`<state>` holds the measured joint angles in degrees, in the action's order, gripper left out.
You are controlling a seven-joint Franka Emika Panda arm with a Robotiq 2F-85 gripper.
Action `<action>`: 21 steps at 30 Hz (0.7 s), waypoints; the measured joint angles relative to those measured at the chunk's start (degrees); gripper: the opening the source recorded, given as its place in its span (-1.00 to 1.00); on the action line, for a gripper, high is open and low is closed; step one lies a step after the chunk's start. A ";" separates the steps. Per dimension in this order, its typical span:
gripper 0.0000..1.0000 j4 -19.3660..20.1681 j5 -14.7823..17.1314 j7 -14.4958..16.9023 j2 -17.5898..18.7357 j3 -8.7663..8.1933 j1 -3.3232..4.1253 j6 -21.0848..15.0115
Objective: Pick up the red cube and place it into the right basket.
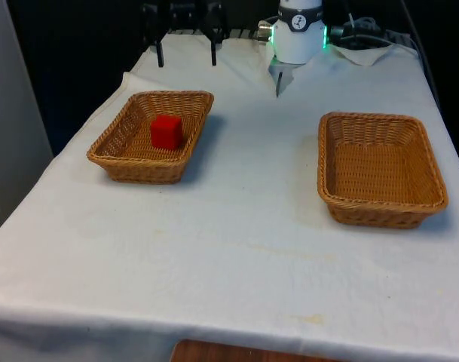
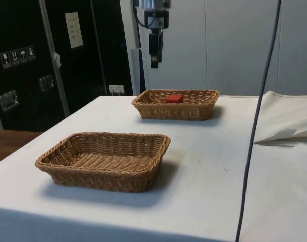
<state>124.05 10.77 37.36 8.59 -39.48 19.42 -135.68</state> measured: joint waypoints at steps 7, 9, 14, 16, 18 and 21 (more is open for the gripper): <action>1.00 -0.40 -1.95 -3.04 -2.06 0.40 0.06 1.43; 1.00 -1.03 -2.29 -4.24 -2.41 0.40 0.06 2.41; 1.00 -2.18 -2.58 -5.73 -2.64 0.40 0.06 3.90; 1.00 -2.92 -3.09 -7.05 -2.64 0.40 0.00 4.98; 1.00 -3.21 -3.27 -7.73 -2.64 0.40 0.00 5.27; 1.00 -3.27 -3.27 -8.37 -2.64 0.40 0.00 5.33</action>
<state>120.78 7.51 28.99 5.96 -39.08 19.42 -130.35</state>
